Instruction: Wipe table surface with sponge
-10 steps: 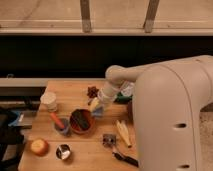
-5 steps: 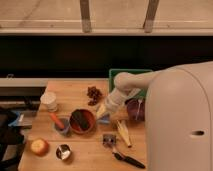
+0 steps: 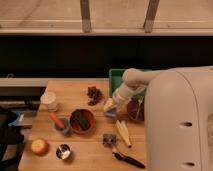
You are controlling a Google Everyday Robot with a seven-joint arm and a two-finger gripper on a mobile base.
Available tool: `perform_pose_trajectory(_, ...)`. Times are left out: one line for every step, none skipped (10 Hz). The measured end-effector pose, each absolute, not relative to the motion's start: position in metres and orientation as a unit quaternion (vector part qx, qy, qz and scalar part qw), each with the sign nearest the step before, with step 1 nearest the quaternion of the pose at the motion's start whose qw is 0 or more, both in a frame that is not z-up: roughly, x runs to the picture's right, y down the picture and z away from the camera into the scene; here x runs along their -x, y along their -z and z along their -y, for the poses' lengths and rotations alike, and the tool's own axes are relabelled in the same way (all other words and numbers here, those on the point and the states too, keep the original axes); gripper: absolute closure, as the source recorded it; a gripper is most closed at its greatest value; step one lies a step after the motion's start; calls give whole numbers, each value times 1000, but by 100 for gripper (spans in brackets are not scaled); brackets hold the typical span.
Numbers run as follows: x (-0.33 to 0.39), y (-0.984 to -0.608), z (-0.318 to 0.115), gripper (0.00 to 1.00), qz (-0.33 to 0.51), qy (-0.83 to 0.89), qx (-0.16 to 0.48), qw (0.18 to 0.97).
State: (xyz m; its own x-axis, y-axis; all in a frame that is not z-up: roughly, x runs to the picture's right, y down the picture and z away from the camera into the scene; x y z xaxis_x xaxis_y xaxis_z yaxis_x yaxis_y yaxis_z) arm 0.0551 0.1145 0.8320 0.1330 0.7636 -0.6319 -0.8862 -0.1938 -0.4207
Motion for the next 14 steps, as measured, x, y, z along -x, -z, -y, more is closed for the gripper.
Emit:
perform_pose_trajectory(-56, -832, -115, 100, -75, -655, 411, 630)
perform_pose_trajectory(-53, -832, -114, 100, -74, -653, 412, 631)
perform_pose_trajectory(-54, -832, -115, 100, -74, -653, 412, 631)
perform_pose_trajectory(-55, -832, -115, 100, -73, -652, 414, 631)
perform_pose_trajectory(-48, -834, -116, 100, -68, -642, 421, 638)
perform_pose_trajectory(-40, -836, -116, 100, -64, -633, 426, 643)
perform_pose_trajectory(-28, -838, -119, 100, -63, -620, 435, 650)
perform_pose_trajectory(-19, -838, -127, 100, -65, -611, 442, 653)
perform_pose_trajectory(-18, -837, -134, 100, -68, -609, 445, 653)
perform_pose_trajectory(-23, -836, -138, 100, -70, -615, 443, 648)
perform_pose_trajectory(-33, -832, -144, 100, -74, -624, 441, 641)
perform_pose_trajectory(-47, -828, -149, 100, -79, -634, 437, 634)
perform_pose_trajectory(-60, -824, -153, 100, -84, -643, 431, 628)
perform_pose_trajectory(-78, -820, -157, 100, -91, -654, 423, 621)
